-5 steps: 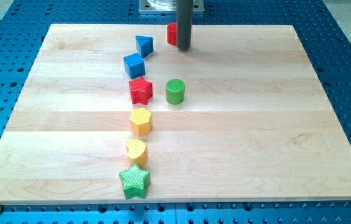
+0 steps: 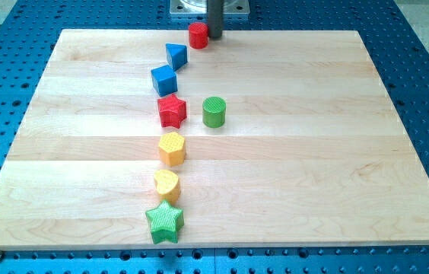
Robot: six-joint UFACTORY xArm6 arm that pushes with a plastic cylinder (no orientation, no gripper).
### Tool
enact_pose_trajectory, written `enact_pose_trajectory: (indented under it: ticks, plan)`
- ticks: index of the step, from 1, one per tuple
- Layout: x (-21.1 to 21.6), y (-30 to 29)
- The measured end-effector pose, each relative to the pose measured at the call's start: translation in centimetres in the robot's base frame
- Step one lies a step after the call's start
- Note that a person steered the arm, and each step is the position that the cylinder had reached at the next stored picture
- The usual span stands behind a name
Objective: Adjust the red blocks to the line of blocks
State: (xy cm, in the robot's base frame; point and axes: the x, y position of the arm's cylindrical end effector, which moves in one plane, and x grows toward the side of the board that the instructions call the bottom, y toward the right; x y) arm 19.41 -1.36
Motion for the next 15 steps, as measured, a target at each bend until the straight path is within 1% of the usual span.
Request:
enact_pose_trajectory:
  ticks: [1, 2, 3, 4, 5, 6, 8, 10, 11, 12, 13, 15]
  plan:
    - [0.0, -2.5]
    - [0.0, -1.6]
    - [1.7, 2.1]
    - [6.4, 2.1]
    - [15.4, 3.0]
    - [20.3, 0.7]
    - [25.4, -0.2]
    - [27.0, -2.2]
    - [25.2, -2.3]
    - [24.7, -3.4]
    - [25.5, -5.6]
    - [25.0, -5.8]
